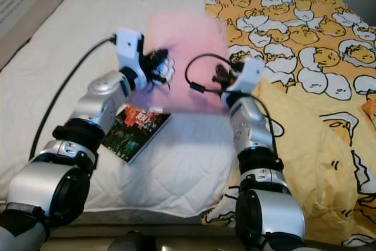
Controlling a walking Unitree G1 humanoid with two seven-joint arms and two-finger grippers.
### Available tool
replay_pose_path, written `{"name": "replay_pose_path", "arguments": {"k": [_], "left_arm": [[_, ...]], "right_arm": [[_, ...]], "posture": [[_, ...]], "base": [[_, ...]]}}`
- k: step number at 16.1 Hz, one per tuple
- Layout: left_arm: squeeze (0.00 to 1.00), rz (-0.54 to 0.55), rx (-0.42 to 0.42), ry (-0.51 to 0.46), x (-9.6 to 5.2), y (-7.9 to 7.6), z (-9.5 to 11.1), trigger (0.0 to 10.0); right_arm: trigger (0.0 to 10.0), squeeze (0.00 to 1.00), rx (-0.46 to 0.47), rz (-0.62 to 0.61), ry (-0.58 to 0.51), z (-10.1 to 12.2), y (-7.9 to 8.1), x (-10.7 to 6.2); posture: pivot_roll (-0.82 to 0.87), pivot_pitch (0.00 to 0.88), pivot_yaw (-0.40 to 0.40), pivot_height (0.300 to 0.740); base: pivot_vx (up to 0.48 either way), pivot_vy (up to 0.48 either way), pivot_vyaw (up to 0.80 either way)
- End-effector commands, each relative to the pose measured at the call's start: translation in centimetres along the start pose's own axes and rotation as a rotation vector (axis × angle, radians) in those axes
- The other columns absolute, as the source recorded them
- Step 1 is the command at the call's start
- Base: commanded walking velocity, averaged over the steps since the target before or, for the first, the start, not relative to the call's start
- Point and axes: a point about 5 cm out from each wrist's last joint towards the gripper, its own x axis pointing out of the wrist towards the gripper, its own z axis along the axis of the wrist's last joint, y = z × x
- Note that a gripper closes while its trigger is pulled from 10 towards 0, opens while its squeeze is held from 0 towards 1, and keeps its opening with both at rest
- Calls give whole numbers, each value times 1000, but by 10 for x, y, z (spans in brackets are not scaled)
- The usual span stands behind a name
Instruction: Clean up the room
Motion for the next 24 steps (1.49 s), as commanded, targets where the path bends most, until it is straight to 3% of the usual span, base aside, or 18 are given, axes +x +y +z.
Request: {"name": "replay_pose_path", "arguments": {"k": [1,2,4,5,9,14,16,17,18,21,24], "left_arm": [[0,47,1,-121,1,8,27,10000],[0,78,-36,-121,0,10,23,10000],[0,153,31,-74,-4,14,9,10000],[0,173,21,-60,-5,15,4,10000],[0,187,10,-26,-6,6,-12,10000],[0,177,38,-24,-3,-6,-16,10000],[0,175,49,-25,-3,-5,-15,10000],[0,176,2,-26,-2,-3,-15,10000],[0,174,8,-22,-3,0,-15,10000],[0,183,52,-9,-4,4,-15,10000],[0,175,92,-10,-5,6,-16,10000]], "right_arm": [[10000,0,-57,-10,-29,6,-3,-2],[10000,0,-65,-4,-11,0,0,-4],[10000,0,-45,-28,6,-10,1,-7],[10000,0,-39,-37,8,-11,1,-8],[10000,0,-82,-34,40,-17,-1,-9],[10000,0,-92,-20,40,-14,-1,-6],[10000,0,-93,-26,39,-13,-1,-5],[10000,0,-103,-25,37,-13,-1,-4],[10000,0,-125,-24,43,-14,-1,-4],[10000,0,-145,-39,56,-17,-4,-5],[10000,0,-158,-47,55,-19,-3,-6]], "posture": [[97,0,-14,740],[95,0,-15,740],[93,0,-10,740],[93,0,-9,740],[101,0,-17,740],[114,0,-24,740],[116,0,-27,740],[117,0,-27,740],[115,0,-25,740],[110,0,-23,740],[105,0,-23,740]], "base": [[0,0,0],[0,480,0],[0,480,0],[0,480,0],[0,480,437],[0,480,471],[0,480,447],[0,480,450],[0,480,450],[0,480,298],[0,0,0]]}}
